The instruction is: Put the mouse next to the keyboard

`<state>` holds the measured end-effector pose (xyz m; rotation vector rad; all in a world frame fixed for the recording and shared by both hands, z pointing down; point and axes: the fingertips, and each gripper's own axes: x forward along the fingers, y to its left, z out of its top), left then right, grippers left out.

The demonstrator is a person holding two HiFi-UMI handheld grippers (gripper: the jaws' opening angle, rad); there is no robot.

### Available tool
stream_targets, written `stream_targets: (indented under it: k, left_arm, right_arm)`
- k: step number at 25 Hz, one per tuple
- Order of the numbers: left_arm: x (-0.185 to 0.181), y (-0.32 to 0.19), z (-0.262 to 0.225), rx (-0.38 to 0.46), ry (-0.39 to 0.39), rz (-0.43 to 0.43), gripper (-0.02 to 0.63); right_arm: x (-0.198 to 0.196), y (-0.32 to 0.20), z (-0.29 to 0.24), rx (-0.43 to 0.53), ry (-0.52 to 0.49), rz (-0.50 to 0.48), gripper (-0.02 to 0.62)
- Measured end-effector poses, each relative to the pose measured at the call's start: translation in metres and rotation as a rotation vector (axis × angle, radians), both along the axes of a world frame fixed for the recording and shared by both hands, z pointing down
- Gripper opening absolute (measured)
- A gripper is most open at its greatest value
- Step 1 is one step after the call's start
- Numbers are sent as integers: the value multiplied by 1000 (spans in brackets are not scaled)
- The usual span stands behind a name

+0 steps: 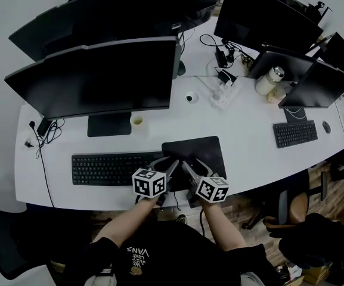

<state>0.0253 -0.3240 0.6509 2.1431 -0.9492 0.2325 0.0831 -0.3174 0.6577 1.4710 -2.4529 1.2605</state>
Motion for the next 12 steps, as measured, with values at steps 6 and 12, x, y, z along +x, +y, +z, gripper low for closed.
stream_targets:
  k: [6,12]
  left_arm:
    - [0,-1,0,10,-6,7,92]
    - [0,-1,1,18,-12,20,92]
  right_arm:
    - [-1,9,4,15,114,-47,267]
    - [-7,23,13,29,250,-145,302]
